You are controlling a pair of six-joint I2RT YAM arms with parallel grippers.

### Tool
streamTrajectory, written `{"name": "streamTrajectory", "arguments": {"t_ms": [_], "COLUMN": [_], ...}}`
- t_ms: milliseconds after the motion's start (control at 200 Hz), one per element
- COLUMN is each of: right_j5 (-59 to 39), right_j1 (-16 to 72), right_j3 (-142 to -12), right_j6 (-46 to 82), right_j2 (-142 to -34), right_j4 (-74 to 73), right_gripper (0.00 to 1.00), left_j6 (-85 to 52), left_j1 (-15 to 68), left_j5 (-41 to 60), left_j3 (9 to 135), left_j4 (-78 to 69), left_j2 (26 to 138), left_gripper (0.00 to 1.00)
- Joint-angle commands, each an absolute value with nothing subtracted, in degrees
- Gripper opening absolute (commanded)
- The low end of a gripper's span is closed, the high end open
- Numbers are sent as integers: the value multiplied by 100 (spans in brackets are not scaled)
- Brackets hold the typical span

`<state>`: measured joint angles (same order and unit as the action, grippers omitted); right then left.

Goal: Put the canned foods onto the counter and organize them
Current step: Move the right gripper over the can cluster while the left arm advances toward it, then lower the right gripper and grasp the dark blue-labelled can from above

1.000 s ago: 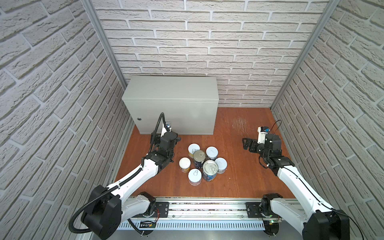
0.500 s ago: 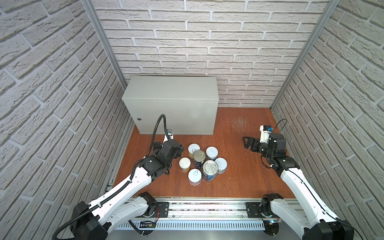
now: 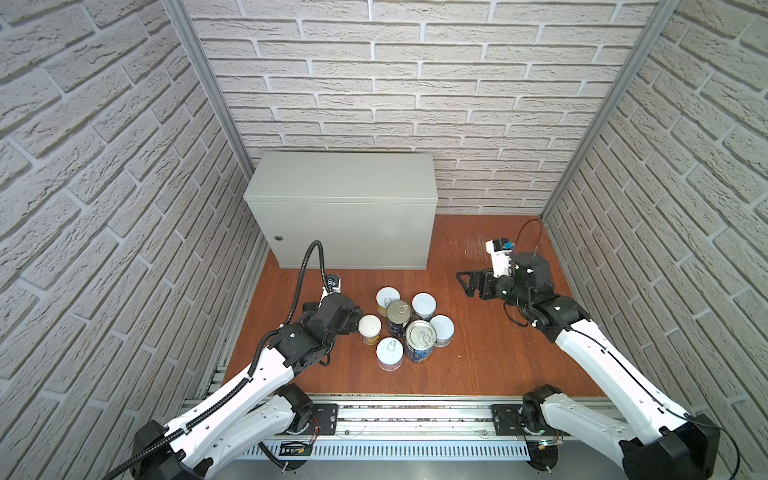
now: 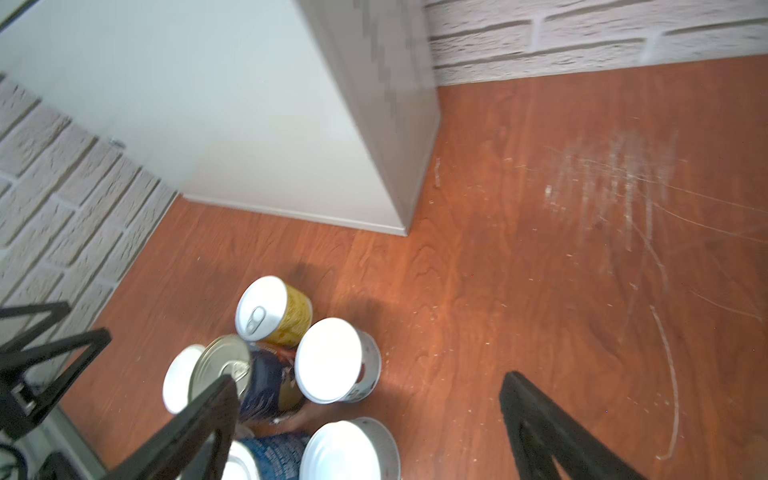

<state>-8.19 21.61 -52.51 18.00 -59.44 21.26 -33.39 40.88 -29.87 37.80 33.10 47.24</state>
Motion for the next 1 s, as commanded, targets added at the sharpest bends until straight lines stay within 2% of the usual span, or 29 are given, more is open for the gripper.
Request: {"name": "streamTrajectory", "arguments": {"t_ms": [0, 220, 315, 540, 805, 995], "right_j5": [-200, 558, 876, 1081, 1447, 1288], "right_j1": [2825, 4308, 4723, 5208, 5510, 5555], "right_j3": [-5686, -6416, -6673, -7120, -7596, -7790], "right_j6": [1505, 1374, 1490, 1760, 2055, 2159], "right_j2": [-6250, -7274, -7756, -8411, -8994, -9307], "right_j4": [2535, 3111, 3278, 3489, 3835, 3855], "right_gripper": [99, 98, 98, 97, 97, 97], "left_j6": [-3571, -3698, -3769, -3634, -3334, -3190], "left_j1": [4043, 4012, 4008, 3943, 3833, 3726], "left_j5": [-2921, -2715, -3028, -3298, -3305, -3196], "left_j3": [3657, 3228, 3042, 2614, 2587, 2531], "left_j4": [3269, 3003, 3074, 2810, 2496, 2228], "left_j2": [4585, 4008, 3617, 2963, 3126, 3321], "left_gripper": [98, 98, 98, 98, 98, 98]}}
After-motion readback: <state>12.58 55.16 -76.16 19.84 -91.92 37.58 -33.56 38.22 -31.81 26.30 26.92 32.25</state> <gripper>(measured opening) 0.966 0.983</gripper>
